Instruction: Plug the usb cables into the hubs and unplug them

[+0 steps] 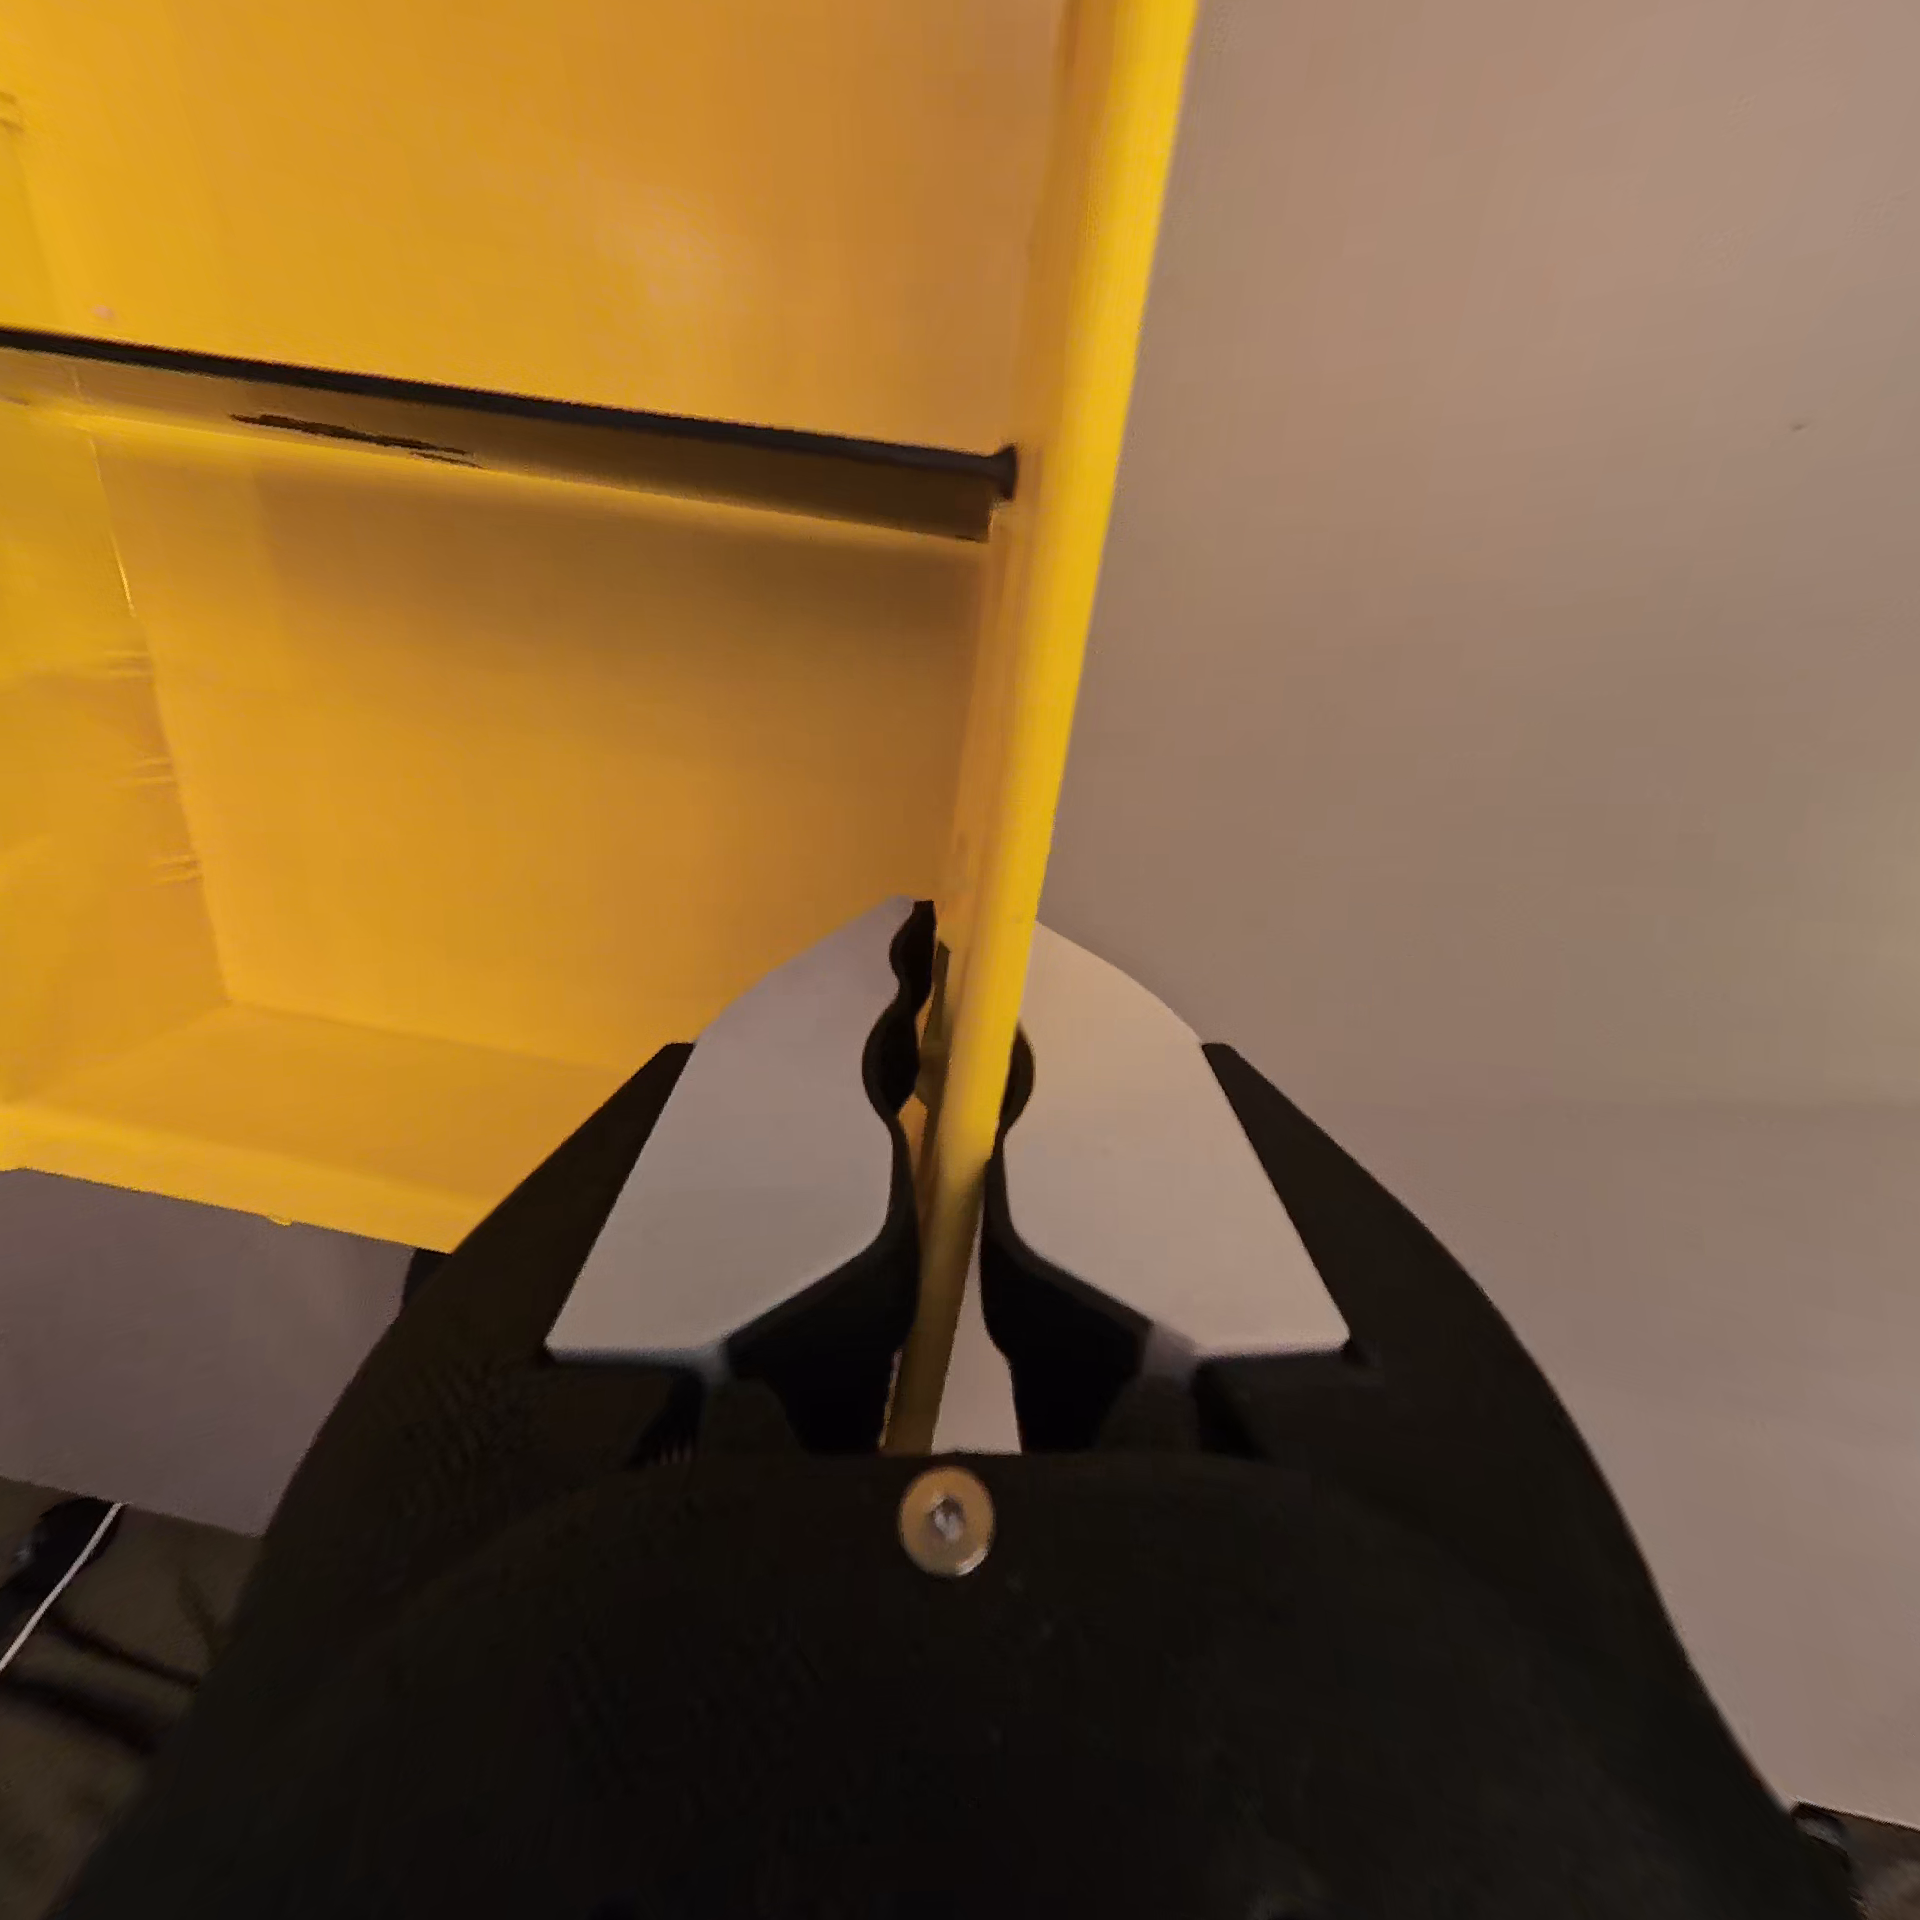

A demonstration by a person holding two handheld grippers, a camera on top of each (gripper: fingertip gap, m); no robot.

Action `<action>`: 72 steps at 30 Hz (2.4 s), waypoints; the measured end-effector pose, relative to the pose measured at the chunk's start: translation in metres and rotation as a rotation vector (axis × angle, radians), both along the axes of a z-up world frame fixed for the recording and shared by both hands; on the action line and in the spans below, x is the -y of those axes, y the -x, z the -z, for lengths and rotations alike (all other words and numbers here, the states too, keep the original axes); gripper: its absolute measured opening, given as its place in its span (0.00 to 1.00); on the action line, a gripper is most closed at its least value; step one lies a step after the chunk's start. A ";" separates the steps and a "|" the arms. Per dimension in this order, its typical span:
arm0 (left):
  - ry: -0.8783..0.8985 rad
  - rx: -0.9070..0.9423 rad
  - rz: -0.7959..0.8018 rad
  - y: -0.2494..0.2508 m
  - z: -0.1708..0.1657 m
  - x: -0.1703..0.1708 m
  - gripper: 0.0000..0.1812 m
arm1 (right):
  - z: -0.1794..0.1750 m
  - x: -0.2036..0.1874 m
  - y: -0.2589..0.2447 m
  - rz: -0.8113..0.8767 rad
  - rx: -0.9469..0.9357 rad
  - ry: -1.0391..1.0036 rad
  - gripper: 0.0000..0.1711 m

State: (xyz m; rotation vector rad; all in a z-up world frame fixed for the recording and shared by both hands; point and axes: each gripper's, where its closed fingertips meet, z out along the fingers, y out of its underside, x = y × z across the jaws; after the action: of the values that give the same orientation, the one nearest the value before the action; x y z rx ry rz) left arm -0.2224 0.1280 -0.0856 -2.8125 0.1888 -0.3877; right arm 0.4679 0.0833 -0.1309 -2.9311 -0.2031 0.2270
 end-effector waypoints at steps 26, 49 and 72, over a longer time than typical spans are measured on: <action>-0.073 0.013 -0.064 0.026 0.000 0.017 0.03 | 0.003 0.011 0.006 -0.084 0.034 -0.011 0.10; -0.978 0.100 0.299 -0.053 -0.140 0.070 0.22 | -0.308 -0.011 0.135 -0.396 -0.295 -1.516 0.45; -0.442 -0.440 0.851 -0.064 -0.028 0.126 0.16 | -0.301 -0.010 0.218 -0.675 -0.380 -1.538 0.33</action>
State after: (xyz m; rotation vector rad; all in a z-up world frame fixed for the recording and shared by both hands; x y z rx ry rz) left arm -0.1586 0.0016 -0.0580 -2.2027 1.3857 0.1151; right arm 0.2498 0.0935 0.1699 -1.2063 -0.8271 0.4373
